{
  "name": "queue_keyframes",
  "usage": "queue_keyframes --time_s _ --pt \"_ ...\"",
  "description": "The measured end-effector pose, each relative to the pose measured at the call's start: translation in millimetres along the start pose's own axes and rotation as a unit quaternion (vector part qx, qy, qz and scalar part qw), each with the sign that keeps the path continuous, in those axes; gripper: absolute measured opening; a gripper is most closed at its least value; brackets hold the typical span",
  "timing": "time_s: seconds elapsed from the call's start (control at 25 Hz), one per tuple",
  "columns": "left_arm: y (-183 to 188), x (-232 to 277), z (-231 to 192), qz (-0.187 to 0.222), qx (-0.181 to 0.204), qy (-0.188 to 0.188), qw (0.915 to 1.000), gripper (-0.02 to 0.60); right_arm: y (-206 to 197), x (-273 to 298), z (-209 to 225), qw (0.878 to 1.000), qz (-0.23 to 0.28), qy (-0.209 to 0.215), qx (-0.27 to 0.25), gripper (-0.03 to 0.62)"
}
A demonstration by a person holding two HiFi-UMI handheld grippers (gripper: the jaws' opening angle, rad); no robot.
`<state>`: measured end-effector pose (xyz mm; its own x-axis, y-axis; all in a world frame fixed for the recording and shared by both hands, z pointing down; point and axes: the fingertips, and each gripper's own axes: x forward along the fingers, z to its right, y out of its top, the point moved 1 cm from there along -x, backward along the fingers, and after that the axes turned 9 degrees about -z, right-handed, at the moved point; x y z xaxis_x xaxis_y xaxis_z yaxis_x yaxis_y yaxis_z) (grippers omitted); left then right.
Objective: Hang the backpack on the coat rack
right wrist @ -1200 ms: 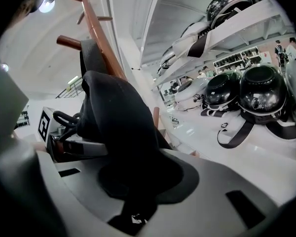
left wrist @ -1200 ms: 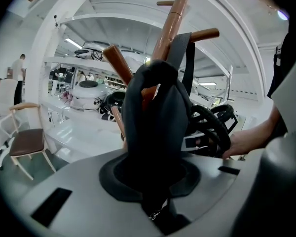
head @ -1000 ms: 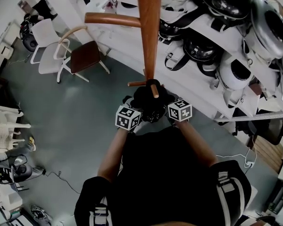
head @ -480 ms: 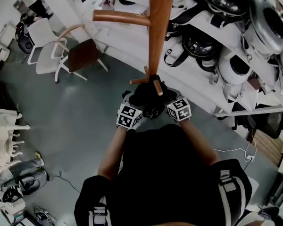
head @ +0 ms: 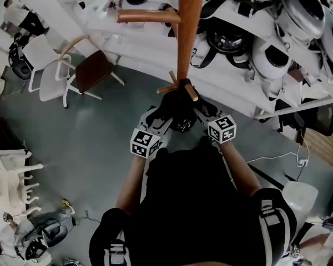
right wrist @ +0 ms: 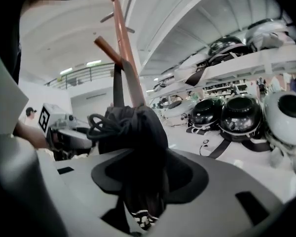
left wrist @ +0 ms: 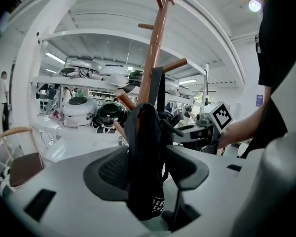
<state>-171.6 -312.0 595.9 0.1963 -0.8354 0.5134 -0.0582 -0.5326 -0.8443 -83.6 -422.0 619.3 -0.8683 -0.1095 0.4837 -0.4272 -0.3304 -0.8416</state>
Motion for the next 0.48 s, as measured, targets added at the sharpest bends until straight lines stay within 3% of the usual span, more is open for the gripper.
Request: queue_keyframes --time_s 0.16,0.36,0.48 --pt "-6 -22 -9 0.017 -0.011 -0.006 0.9998 0.225 0 -11 -12 0.997 0.033 -0.022 0.068 0.205" --pt "-13 -40 -16 0.026 -0.003 -0.018 0.9995 0.084 -7 -22 -26 0.995 0.042 -0.056 0.073 0.095" --pt "-14 -46 -17 0.026 0.01 -0.032 0.9991 0.054 -7 -32 -31 0.992 0.057 -0.085 0.077 0.036"
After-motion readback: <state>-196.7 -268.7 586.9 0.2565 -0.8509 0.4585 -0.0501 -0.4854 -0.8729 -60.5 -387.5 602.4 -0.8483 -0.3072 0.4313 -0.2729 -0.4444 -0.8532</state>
